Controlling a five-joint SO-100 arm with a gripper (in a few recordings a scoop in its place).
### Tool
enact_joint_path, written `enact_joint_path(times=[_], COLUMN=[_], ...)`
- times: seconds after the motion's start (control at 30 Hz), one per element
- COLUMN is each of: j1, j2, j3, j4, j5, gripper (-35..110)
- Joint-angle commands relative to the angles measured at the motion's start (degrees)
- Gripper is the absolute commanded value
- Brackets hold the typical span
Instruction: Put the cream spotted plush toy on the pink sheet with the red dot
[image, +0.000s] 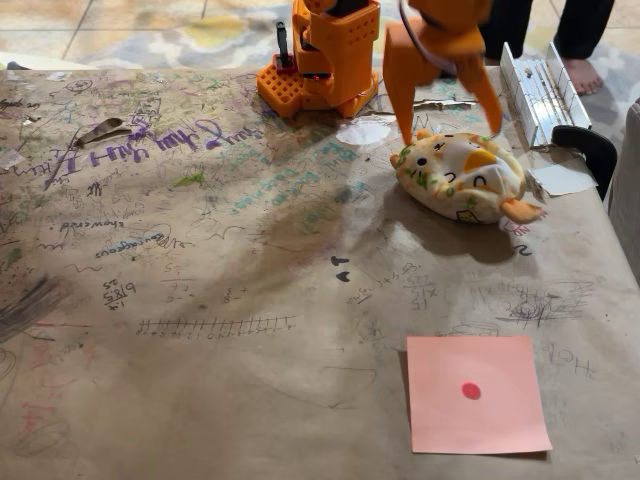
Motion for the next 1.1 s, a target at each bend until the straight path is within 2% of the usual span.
enact_joint_path(times=[0.0, 0.07, 0.27, 0.57, 0.8, 1.07], j1=[0.5, 0.5, 2.9, 8.2, 11.6, 19.4], j2=[-13.4, -15.6, -12.6, 7.2, 27.3, 46.8], j3=[-10.6, -13.2, -20.1, -27.4, -41.3, -39.1], j4=[-3.1, -3.1, -0.8, 11.0, 23.8, 23.8], j5=[2.8, 5.8, 14.6, 18.2, 16.4, 15.1], gripper=[24, 0, 0, 0, 0, 0])
